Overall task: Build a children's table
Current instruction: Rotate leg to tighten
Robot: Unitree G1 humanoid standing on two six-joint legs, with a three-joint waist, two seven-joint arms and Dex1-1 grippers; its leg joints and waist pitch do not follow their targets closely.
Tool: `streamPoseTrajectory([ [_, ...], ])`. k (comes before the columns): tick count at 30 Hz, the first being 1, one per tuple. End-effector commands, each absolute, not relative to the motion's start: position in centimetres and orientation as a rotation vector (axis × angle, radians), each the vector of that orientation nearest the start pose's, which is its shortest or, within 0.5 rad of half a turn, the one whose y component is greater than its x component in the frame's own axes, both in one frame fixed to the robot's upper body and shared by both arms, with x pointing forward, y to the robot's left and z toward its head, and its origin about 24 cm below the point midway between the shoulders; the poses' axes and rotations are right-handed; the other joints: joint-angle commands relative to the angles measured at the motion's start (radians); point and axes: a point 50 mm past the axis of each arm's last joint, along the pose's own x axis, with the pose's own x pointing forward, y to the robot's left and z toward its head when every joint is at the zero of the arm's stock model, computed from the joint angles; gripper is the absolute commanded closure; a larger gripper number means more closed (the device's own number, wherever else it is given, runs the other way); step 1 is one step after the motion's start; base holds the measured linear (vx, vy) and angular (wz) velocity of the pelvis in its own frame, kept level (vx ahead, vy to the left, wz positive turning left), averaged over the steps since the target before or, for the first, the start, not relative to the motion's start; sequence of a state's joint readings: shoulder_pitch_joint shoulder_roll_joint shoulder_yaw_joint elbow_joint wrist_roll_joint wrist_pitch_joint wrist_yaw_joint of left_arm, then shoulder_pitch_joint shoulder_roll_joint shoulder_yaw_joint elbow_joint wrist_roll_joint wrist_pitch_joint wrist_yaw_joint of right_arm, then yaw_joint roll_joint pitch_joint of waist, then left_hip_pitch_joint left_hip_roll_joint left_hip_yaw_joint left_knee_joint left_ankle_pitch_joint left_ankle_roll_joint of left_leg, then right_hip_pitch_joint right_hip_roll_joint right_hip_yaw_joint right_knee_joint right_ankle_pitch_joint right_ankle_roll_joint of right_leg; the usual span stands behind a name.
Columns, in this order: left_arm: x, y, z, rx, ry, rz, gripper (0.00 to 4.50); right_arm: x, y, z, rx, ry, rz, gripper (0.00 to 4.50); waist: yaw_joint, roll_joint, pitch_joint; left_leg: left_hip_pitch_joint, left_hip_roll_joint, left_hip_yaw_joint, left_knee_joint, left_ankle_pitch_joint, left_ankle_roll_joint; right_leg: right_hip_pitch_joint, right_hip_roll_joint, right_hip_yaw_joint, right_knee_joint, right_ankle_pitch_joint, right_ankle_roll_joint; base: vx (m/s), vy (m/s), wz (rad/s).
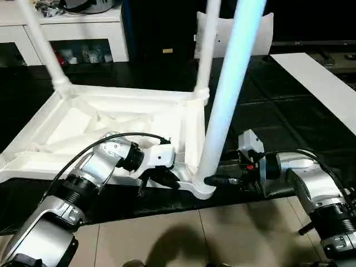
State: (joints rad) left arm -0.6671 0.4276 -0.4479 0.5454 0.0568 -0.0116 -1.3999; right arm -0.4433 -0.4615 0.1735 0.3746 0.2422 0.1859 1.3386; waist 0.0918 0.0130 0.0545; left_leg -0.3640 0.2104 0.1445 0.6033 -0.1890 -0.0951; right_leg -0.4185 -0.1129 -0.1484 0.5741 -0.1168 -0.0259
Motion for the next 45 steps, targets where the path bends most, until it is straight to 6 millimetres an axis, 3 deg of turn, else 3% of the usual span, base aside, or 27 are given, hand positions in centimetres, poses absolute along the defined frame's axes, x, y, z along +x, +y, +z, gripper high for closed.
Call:
streamPoseTrajectory([
  [1,30.8,11.0,7.1,0.702,0.442,-1.699,4.50,29.5,-16.0,7.4,-0.141,0.312,1.414,1.25,-0.003,-0.013,-0.075,0.000,0.012,0.015,-0.071,-0.240,0.058,0.066,-0.038,0.043,-0.082,-0.505,-0.088,0.000,0.000,0.00],
  [14,31.0,11.3,7.1,0.715,0.447,-1.716,4.50,29.1,-15.5,7.0,-0.070,0.360,1.479,2.20,-0.002,-0.013,-0.075,-0.002,0.012,0.015,-0.071,-0.236,0.056,0.067,-0.037,0.041,-0.082,-0.512,-0.087,0.000,0.000,0.00],
  [15,31.0,11.3,7.1,0.715,0.448,-1.717,4.50,29.0,-15.5,7.0,-0.065,0.364,1.482,2.45,-0.002,-0.013,-0.075,0.000,0.012,0.015,-0.070,-0.238,0.055,0.066,-0.037,0.041,-0.084,-0.515,-0.086,0.000,0.000,0.00],
  [21,31.0,11.4,7.1,0.663,0.444,-1.690,4.50,28.6,-15.1,7.1,-0.006,0.352,1.492,2.57,-0.001,-0.008,-0.075,0.001,0.011,0.015,-0.071,-0.242,0.050,0.066,-0.036,0.041,-0.084,-0.518,-0.083,0.000,0.000,0.00],
  [25,31.6,10.6,7.2,0.562,0.427,-1.540,4.50,28.4,-14.0,7.2,0.062,0.342,1.425,2.58,0.001,-0.007,-0.075,0.001,0.012,0.014,-0.073,-0.229,0.044,0.067,-0.035,0.042,-0.080,-0.489,-0.095,0.000,0.000,0.00],
  [28,32.1,9.8,7.4,0.494,0.411,-1.417,4.50,28.8,-13.0,6.7,0.028,0.335,1.315,2.58,-0.007,-0.007,-0.071,0.004,0.007,0.014,-0.071,-0.263,0.028,0.064,-0.036,0.035,-0.091,-0.561,-0.069,0.000,0.000,0.00],
  [29,32.3,9.4,7.6,0.459,0.401,-1.365,4.50,29.3,-12.5,6.4,0.021,0.332,1.243,2.58,-0.016,-0.009,-0.066,0.006,0.000,0.013,-0.067,-0.292,0.017,0.060,-0.036,0.024,-0.105,-0.632,-0.032,0.000,0.000,0.00],
  [30,32.4,9.2,7.7,0.441,0.396,-1.342,4.50,29.5,-12.2,6.3,0.021,0.333,1.204,2.59,-0.020,-0.011,-0.065,0.006,-0.004,0.013,-0.063,-0.296,0.013,0.059,-0.035,0.017,-0.110,-0.653,-0.017,0.000,0.000,0.00],
  [31,32.6,8.7,7.9,0.412,0.389,-1.300,4.50,30.0,-11.8,6.2,0.028,0.325,1.144,2.59,-0.031,-0.013,-0.065,0.001,-0.011,0.011,-0.057,-0.306,0.012,0.064,-0.034,0.002,-0.122,-0.694,0.022,0.000,0.000,0.00],
  [32,32.8,8.3,8.0,0.384,0.388,-1.257,4.50,30.5,-11.3,6.1,0.039,0.322,1.084,2.59,-0.037,-0.013,-0.066,0.004,-0.011,0.011,-0.055,-0.312,0.013,0.062,-0.033,-0.001,-0.126,-0.700,0.033,0.000,0.000,0.00],
  [33,32.9,8.0,8.1,0.368,0.388,-1.229,4.50,30.8,-10.9,6.1,0.046,0.320,1.046,2.59,-0.053,-0.009,-0.066,0.003,-0.010,0.007,-0.054,-0.318,0.014,0.063,-0.033,-0.011,-0.132,-0.693,0.036,0.000,0.000,0.00],
  [34,33.1,7.7,8.1,0.354,0.387,-1.187,4.50,31.1,-10.5,6.1,0.064,0.320,1.008,2.59,-0.070,-0.002,-0.069,-0.005,-0.004,-0.001,-0.059,-0.338,0.017,0.078,-0.032,-0.021,-0.132,-0.663,0.039,0.000,0.000,0.00],
  [35,33.2,7.5,8.2,0.348,0.389,-1.162,4.50,31.2,-10.3,6.1,0.077,0.324,0.988,2.59,-0.082,0.013,-0.068,0.004,0.013,-0.008,-0.070,-0.382,0.028,0.081,-0.033,-0.025,-0.136,-0.623,0.027,0.000,0.000,0.00],
  [36,33.8,6.9,8.3,0.318,0.379,-1.067,4.50,32.1,-9.8,5.9,0.051,0.325,0.867,2.59,-0.090,0.015,-0.070,0.006,0.021,-0.010,-0.074,-0.397,0.030,0.082,-0.037,-0.022,-0.131,-0.583,0.011,0.000,0.000,0.00],
  [37,33.8,6.9,8.3,0.318,0.379,-1.067,4.50,32.1,-9.8,5.9,0.051,0.325,0.867,2.59,-0.103,0.013,-0.070,-0.001,0.026,-0.015,-0.082,-0.408,0.025,0.088,-0.037,-0.017,-0.119,-0.530,-0.018,0.000,0.000,0.00],
  [39,34.3,6.0,8.6,0.294,0.354,-0.960,4.50,33.0,-9.2,5.8,0.062,0.327,0.722,2.59,-0.113,0.006,-0.071,0.007,0.012,-0.006,-0.075,-0.393,0.025,0.077,-0.040,-0.012,-0.124,-0.523,-0.042,0.000,0.000,0.00],
  [42,34.4,4.7,9.0,0.269,0.325,-0.906,4.50,33.8,-8.7,5.8,0.069,0.299,0.616,2.59,-0.115,0.004,-0.076,-0.002,0.007,0.002,-0.072,-0.310,0.045,0.080,-0.044,0.000,-0.117,-0.487,-0.070,0.000,0.000,0.00],
  [45,34.3,4.5,9.1,0.282,0.320,-0.898,4.50,34.0,-8.7,6.1,0.101,0.263,0.596,1.91,-0.105,0.002,-0.081,-0.007,0.009,0.007,-0.072,-0.239,0.072,0.082,-0.043,0.015,-0.098,-0.383,-0.116,0.000,0.000,0.00],
])
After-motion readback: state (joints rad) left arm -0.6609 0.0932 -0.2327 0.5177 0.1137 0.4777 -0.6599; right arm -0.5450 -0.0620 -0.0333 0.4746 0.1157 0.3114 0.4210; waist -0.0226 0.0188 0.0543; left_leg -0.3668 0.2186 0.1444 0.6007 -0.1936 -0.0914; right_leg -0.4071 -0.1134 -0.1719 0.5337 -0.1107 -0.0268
